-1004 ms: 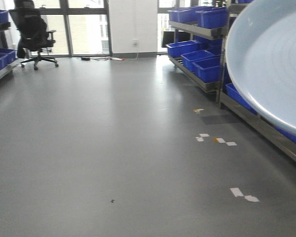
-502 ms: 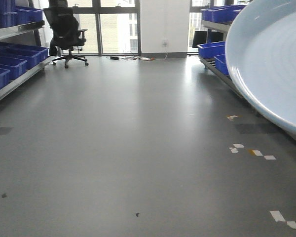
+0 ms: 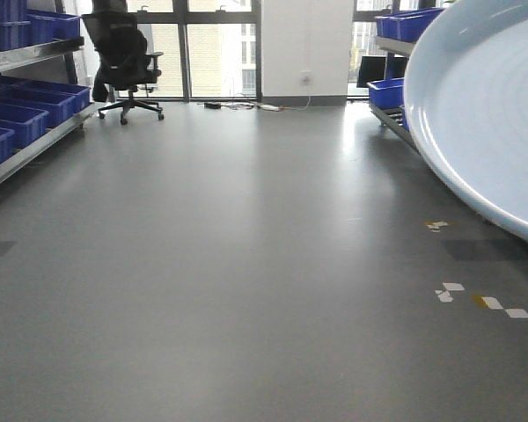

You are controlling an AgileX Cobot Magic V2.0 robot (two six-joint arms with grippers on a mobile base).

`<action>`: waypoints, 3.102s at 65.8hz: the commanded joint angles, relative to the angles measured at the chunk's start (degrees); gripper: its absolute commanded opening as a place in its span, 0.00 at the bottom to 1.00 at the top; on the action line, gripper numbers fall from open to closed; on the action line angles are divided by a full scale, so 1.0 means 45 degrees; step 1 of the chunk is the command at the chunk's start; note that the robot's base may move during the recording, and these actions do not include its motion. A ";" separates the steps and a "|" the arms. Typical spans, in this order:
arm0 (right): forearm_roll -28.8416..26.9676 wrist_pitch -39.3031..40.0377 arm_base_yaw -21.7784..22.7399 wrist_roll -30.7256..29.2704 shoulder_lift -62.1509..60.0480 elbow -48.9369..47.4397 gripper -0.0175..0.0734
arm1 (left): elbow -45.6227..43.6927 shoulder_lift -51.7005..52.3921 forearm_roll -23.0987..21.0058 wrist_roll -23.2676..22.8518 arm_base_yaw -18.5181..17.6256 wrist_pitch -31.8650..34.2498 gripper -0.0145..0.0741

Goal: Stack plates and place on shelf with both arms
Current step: 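Keep the white plates gripped in the right gripper while driving across the floor, then hold the plates in the right gripper while turning to face the blue-bin shelf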

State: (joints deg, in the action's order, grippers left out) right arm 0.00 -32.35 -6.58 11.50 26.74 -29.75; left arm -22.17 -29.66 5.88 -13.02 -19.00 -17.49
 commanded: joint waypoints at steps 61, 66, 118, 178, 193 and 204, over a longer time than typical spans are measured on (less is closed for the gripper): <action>0.0000 0.1155 0.0107 -0.0008 0.0069 -0.0382 0.25 | -0.0386 -0.0094 -0.0008 -0.0124 0.0062 0.1124 0.26; 0.0000 0.1155 0.0107 -0.0008 0.0069 -0.0382 0.25 | -0.0386 -0.0094 -0.0008 -0.0124 0.0062 0.1124 0.26; 0.0000 0.1155 0.0107 -0.0008 0.0069 -0.0382 0.25 | -0.0386 -0.0094 -0.0008 -0.0124 0.0062 0.1124 0.26; 0.0000 0.1155 0.0107 -0.0008 0.0069 -0.0382 0.25 | -0.0386 -0.0094 -0.0008 -0.0124 0.0062 0.1124 0.26; 0.0000 0.1155 0.0107 -0.0008 0.0069 -0.0382 0.25 | -0.0386 -0.0094 -0.0008 -0.0124 0.0062 0.1124 0.26; 0.0000 0.1155 0.0107 -0.0008 0.0069 -0.0382 0.25 | -0.0386 -0.0094 -0.0008 -0.0124 0.0062 0.1124 0.26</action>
State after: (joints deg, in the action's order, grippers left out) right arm 0.00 -32.35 -6.58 11.50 26.74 -29.75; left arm -22.17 -29.66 5.88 -13.02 -19.00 -17.37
